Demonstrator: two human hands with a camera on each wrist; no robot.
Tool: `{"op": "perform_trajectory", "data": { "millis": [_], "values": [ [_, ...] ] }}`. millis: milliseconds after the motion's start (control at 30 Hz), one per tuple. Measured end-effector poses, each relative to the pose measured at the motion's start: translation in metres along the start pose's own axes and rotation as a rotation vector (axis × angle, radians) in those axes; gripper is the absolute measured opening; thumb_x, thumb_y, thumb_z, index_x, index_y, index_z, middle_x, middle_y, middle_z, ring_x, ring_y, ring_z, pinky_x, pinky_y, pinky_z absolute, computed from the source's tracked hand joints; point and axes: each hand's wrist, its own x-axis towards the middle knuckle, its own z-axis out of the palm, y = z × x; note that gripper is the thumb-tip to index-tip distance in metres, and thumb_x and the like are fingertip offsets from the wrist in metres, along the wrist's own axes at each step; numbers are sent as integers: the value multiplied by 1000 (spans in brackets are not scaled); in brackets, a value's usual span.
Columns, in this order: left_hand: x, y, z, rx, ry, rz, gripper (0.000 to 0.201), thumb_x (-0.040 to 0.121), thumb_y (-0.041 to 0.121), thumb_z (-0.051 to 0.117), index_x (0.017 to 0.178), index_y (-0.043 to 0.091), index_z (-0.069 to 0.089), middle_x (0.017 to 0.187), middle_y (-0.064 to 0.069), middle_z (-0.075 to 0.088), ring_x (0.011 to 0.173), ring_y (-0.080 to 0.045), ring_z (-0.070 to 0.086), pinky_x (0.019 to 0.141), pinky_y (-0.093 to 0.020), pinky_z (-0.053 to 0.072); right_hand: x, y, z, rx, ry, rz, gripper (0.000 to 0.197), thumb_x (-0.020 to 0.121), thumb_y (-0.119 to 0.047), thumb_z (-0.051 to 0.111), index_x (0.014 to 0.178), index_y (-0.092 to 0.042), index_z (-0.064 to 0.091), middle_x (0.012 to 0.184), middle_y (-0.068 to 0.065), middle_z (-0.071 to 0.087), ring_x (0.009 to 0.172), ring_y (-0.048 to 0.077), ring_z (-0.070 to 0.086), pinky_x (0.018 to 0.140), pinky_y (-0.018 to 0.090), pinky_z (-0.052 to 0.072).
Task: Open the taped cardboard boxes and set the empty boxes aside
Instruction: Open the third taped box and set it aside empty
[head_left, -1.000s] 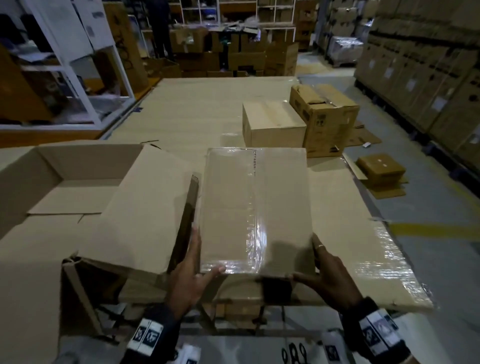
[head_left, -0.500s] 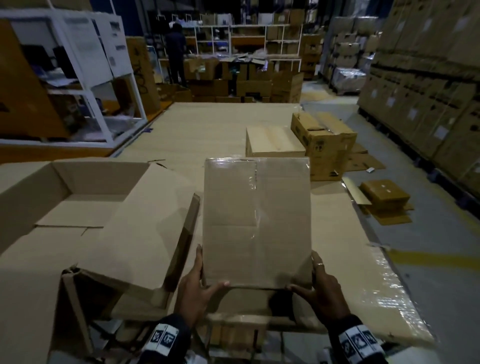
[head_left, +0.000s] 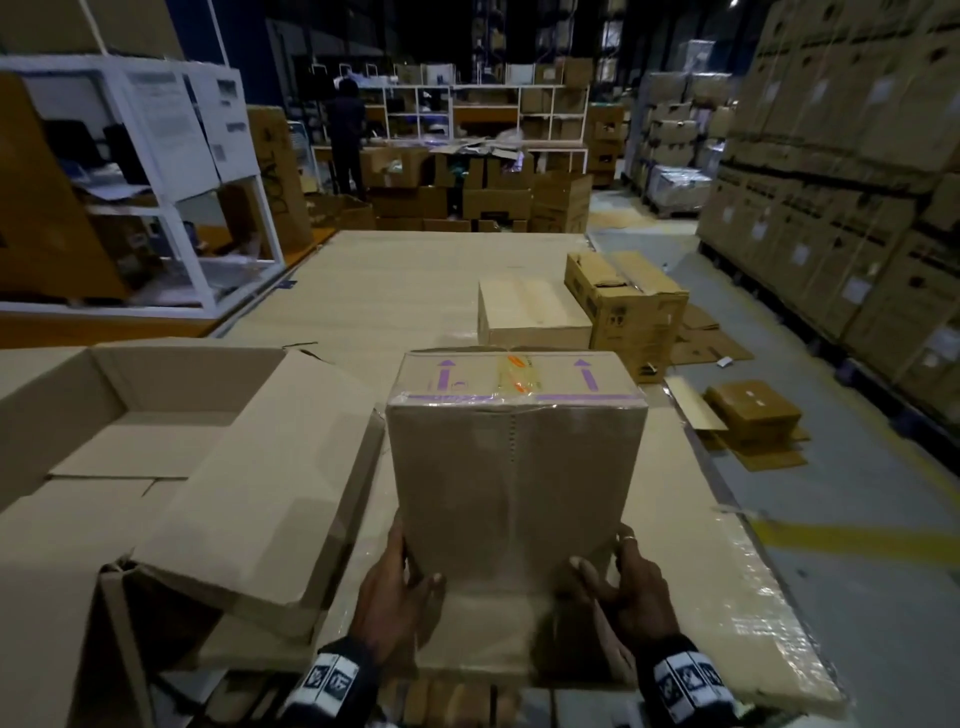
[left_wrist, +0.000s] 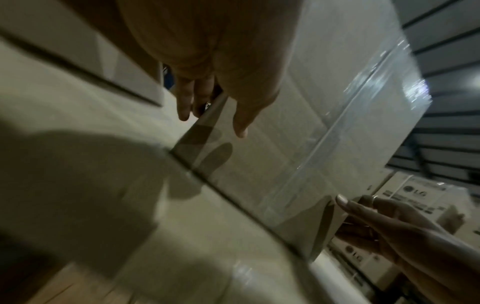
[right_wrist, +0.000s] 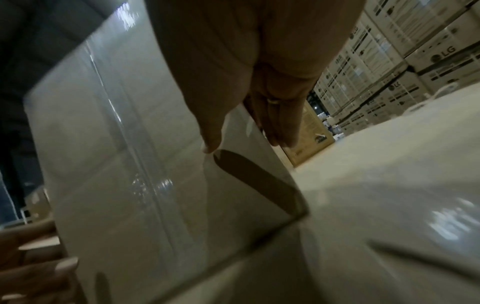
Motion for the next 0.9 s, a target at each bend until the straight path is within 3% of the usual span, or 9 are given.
{"op": "perform_trajectory", "data": {
  "millis": [67, 133, 233, 367, 400, 500, 633, 767, 900],
  "values": [
    [-2, 29, -13, -26, 54, 37, 97, 85, 30, 78, 154, 54, 14, 124, 36, 57, 108, 10, 61, 93, -23, 54, -1, -22, -16, 22, 98, -77, 59, 87, -50, 73, 135, -31, 46, 117, -7, 73, 102, 21, 71, 83, 31, 56],
    [2, 60, -28, -60, 128, 101, 98, 85, 29, 81, 154, 51, 15, 128, 36, 54, 110, 16, 58, 95, -22, 55, 3, -54, -40, 116, 168, -146, 63, 87, -47, 74, 140, -25, 48, 118, -15, 68, 105, 8, 67, 88, 25, 54],
    [16, 110, -58, -67, 217, 204, 102, 83, 39, 80, 156, 52, 10, 142, 19, 56, 119, -1, 61, 98, -34, 56, 16, -103, -84, 274, 206, -248, 53, 89, -48, 72, 136, -29, 57, 123, -18, 68, 111, -1, 65, 92, 26, 57],
    [45, 167, -96, -18, 329, 301, 94, 81, 57, 71, 156, 54, 14, 147, 4, 56, 115, -17, 68, 96, -45, 58, 38, -157, -131, 162, 273, -345, 16, 90, -48, 69, 105, -46, 65, 95, -33, 64, 93, -12, 63, 75, 13, 51],
    [53, 179, -103, 33, 344, 289, 89, 83, 61, 68, 155, 53, 17, 146, 3, 57, 115, -19, 68, 98, -46, 56, 47, -164, -137, 126, 248, -327, 18, 90, -51, 69, 106, -44, 68, 94, -31, 66, 91, -12, 62, 73, 15, 51],
    [71, 198, -110, 222, 234, 161, 69, 87, 67, 58, 151, 45, 40, 144, 1, 59, 127, -24, 59, 104, -41, 45, 74, -167, -134, -11, 124, -187, 57, 84, -66, 66, 124, -26, 69, 112, -10, 73, 97, 5, 66, 72, 26, 53],
    [75, 184, -110, 235, 85, 116, 68, 81, 78, 55, 143, 49, 50, 147, 5, 56, 132, -23, 54, 105, -39, 45, 82, -152, -123, -22, 57, -77, 90, 55, -98, 59, 108, -26, 66, 102, -5, 71, 90, 13, 67, 79, 41, 59],
    [59, 171, -120, 142, 60, 201, 72, 71, 85, 62, 137, 61, 48, 141, 11, 61, 122, -14, 59, 98, -37, 52, 62, -149, -135, 11, -5, -105, 84, 54, -91, 70, 112, -32, 64, 106, -12, 71, 95, 7, 68, 79, 39, 62],
    [31, 171, -125, 120, 67, 282, 72, 72, 68, 75, 139, 55, 51, 127, 22, 63, 101, 2, 63, 85, -28, 56, 22, -159, -145, -71, -5, -155, 70, 65, -74, 78, 117, -30, 61, 108, -13, 66, 96, 4, 63, 76, 31, 60]
  ]
}}
